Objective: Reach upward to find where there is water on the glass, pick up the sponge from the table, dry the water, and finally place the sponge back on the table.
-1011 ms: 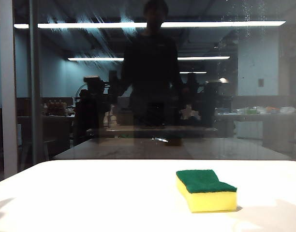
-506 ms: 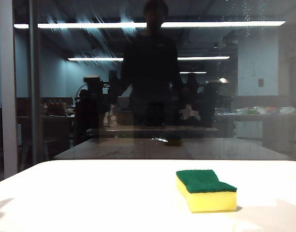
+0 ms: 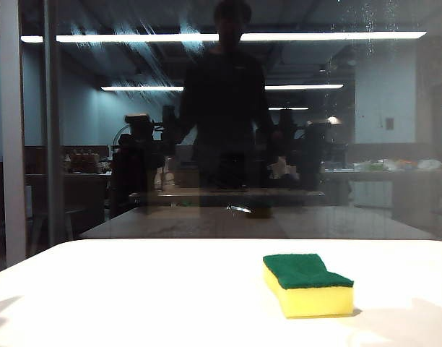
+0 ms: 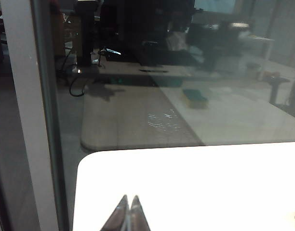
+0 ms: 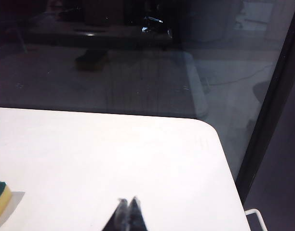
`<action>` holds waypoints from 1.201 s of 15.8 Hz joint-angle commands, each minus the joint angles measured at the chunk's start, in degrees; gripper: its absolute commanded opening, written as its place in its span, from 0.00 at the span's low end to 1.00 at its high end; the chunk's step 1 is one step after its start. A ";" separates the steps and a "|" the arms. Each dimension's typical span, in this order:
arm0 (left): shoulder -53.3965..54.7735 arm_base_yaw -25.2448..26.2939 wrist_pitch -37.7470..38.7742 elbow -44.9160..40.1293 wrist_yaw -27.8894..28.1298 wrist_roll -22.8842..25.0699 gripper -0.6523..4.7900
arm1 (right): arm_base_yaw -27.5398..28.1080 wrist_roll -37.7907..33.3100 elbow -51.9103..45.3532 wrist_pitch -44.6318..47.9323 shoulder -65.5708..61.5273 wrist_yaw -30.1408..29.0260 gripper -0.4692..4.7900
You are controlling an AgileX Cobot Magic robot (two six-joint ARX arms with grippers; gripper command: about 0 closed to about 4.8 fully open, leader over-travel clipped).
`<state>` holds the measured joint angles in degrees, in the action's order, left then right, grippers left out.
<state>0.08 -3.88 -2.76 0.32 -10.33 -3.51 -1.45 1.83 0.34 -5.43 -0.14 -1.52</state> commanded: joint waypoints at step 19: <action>2.91 0.04 10.36 29.22 -1.25 -10.54 0.11 | 0.02 -8.28 31.52 -6.75 -2.99 0.55 0.09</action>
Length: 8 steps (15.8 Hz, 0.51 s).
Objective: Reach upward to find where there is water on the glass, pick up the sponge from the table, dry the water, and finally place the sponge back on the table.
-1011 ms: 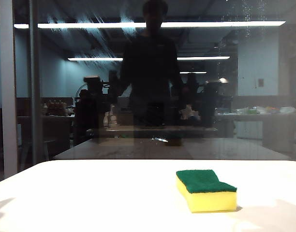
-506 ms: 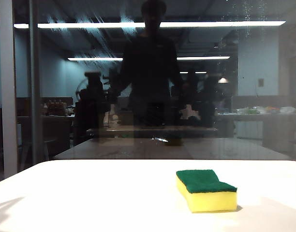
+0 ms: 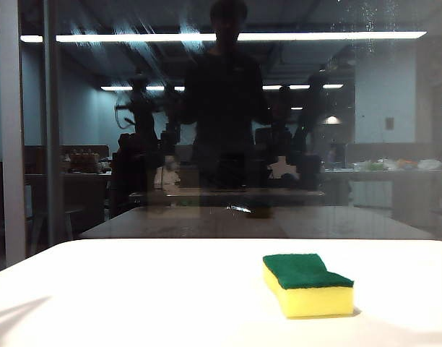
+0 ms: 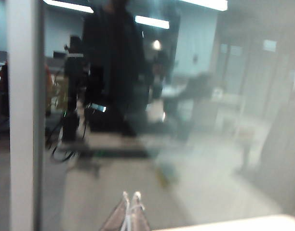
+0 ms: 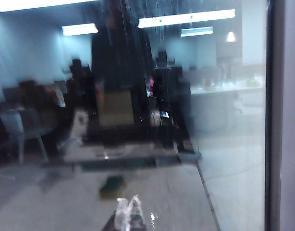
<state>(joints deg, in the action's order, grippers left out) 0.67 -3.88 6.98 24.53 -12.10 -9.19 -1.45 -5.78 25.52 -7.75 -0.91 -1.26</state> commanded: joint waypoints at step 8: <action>27.80 0.02 5.14 37.11 -2.86 -4.79 0.11 | 0.02 -5.86 34.99 -6.40 -21.88 0.24 0.09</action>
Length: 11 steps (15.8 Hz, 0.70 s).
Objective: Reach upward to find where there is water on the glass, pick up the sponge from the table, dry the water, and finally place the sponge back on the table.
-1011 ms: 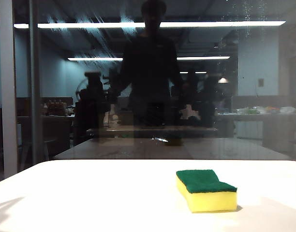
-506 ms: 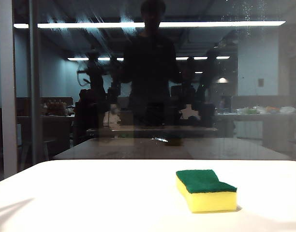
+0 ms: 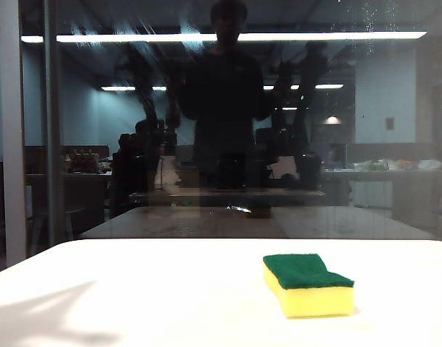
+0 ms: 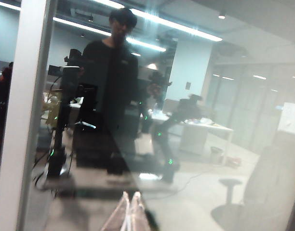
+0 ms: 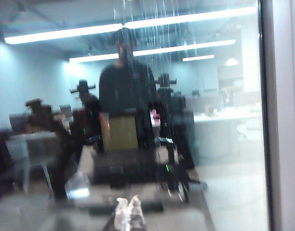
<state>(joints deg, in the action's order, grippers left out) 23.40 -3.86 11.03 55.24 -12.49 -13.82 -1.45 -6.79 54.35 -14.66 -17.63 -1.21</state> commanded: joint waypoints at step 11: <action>42.10 0.00 6.69 52.96 -9.75 0.33 0.11 | 0.02 -4.76 59.69 -17.57 -46.31 -4.85 0.09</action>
<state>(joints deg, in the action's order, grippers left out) 64.45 -3.86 18.20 106.48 -21.06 -13.61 -1.45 -11.73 111.81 -31.53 -62.35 -4.23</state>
